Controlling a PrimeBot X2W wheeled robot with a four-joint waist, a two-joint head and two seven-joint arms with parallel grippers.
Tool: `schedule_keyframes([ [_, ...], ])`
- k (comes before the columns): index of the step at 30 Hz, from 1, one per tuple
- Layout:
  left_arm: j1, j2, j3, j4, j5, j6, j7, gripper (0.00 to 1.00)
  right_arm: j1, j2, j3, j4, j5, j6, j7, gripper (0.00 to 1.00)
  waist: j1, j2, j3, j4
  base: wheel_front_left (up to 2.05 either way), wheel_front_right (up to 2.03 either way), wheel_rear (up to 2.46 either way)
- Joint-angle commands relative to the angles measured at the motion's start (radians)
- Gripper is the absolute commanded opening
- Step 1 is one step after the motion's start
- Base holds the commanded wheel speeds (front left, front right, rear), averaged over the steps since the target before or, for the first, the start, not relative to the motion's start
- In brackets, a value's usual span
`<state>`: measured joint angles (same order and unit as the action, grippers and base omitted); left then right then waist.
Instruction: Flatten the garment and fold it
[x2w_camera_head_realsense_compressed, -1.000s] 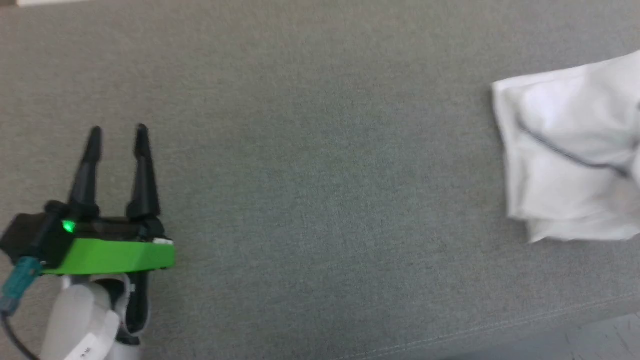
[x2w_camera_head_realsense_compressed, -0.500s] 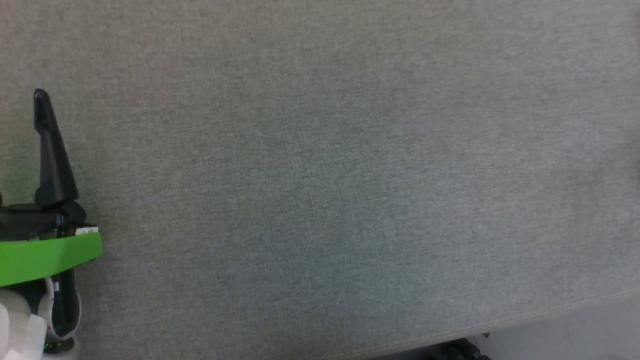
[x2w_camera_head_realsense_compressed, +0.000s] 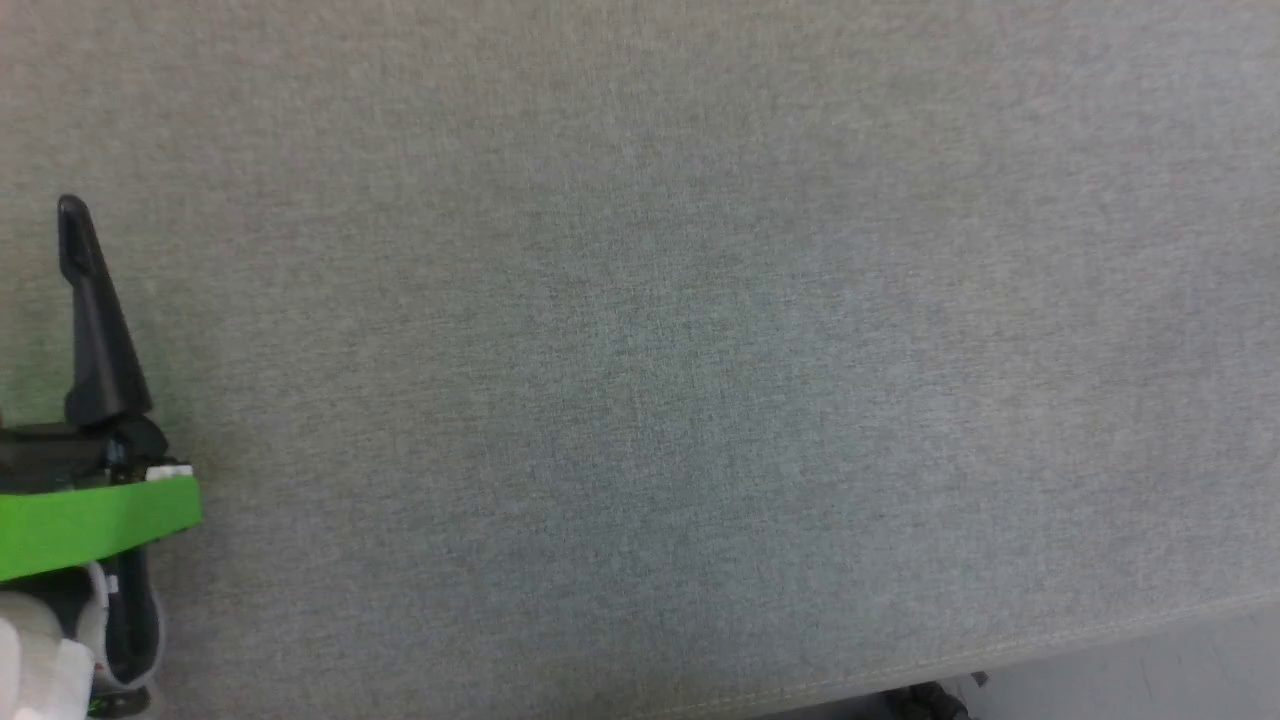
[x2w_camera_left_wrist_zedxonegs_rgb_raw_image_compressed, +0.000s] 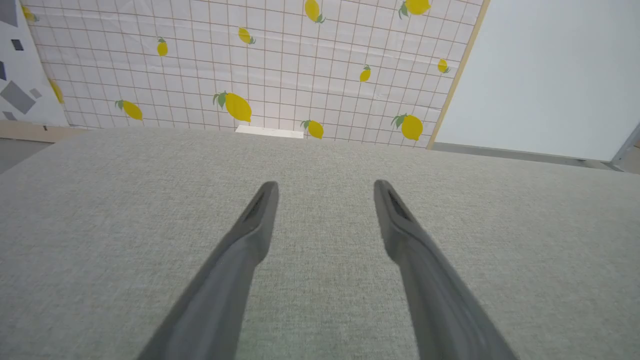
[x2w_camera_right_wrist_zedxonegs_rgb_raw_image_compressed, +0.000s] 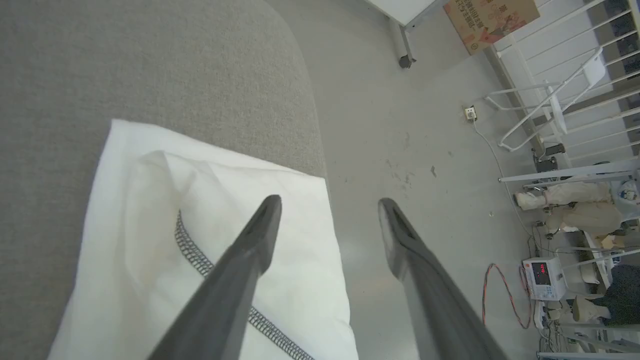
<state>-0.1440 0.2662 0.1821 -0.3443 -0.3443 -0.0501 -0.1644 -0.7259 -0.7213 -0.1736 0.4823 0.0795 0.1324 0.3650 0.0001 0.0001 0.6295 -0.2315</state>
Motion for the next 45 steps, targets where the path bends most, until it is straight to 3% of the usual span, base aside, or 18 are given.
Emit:
schedule_keyframes([
  [1,0.01,-0.007,0.0,0.01,-0.006,0.008,-0.01,1.0,-0.032,0.002,0.02,-0.02,0.021,-0.002,-0.022,1.0,-0.0001,-0.0001,-0.051,0.007,0.0,0.0,0.0],
  [6,0.016,-0.034,-0.007,0.066,-0.016,0.014,-0.038,1.0,-0.107,0.012,0.142,-0.11,0.099,-0.002,-0.092,1.0,-0.0001,-0.0001,-0.151,0.034,0.0,0.0,0.0],
  [11,0.023,-0.064,-0.013,0.123,-0.026,0.022,-0.059,1.0,-0.167,0.089,0.234,-0.211,0.162,-0.002,-0.128,1.0,-0.0001,-0.0001,-0.253,0.079,0.0,0.0,0.0],
  [19,0.018,-0.101,-0.039,0.212,-0.014,0.033,-0.078,1.0,-0.125,0.334,0.246,-0.309,0.192,-0.002,-0.228,1.0,-0.0001,-0.0001,-0.389,0.175,0.0,0.0,0.0],
  [25,0.0,-0.117,-0.059,0.263,0.011,0.051,-0.084,1.0,0.015,0.537,0.155,-0.356,0.126,-0.002,-0.35,1.0,-0.0001,-0.0001,-0.462,0.24,0.0,0.0,0.0],
  [29,0.001,-0.122,-0.069,0.289,0.02,0.057,-0.087,1.0,0.128,0.629,0.109,-0.374,0.08,-0.002,-0.415,1.0,-0.0001,-0.0001,-0.497,0.263,0.0,0.0,0.0],
  [34,0.012,-0.137,-0.085,0.331,0.029,0.064,-0.089,1.0,0.276,0.667,0.084,-0.384,0.06,-0.002,-0.494,1.0,-0.0001,-0.0001,-0.541,0.279,0.0,0.0,0.0],
  [45,0.021,-0.161,-0.155,0.465,0.056,0.056,-0.093,1.0,0.543,0.671,0.083,-0.32,0.133,-0.002,-0.621,1.0,-0.0001,-0.0001,-0.599,0.278,0.0,0.0,0.0],
])
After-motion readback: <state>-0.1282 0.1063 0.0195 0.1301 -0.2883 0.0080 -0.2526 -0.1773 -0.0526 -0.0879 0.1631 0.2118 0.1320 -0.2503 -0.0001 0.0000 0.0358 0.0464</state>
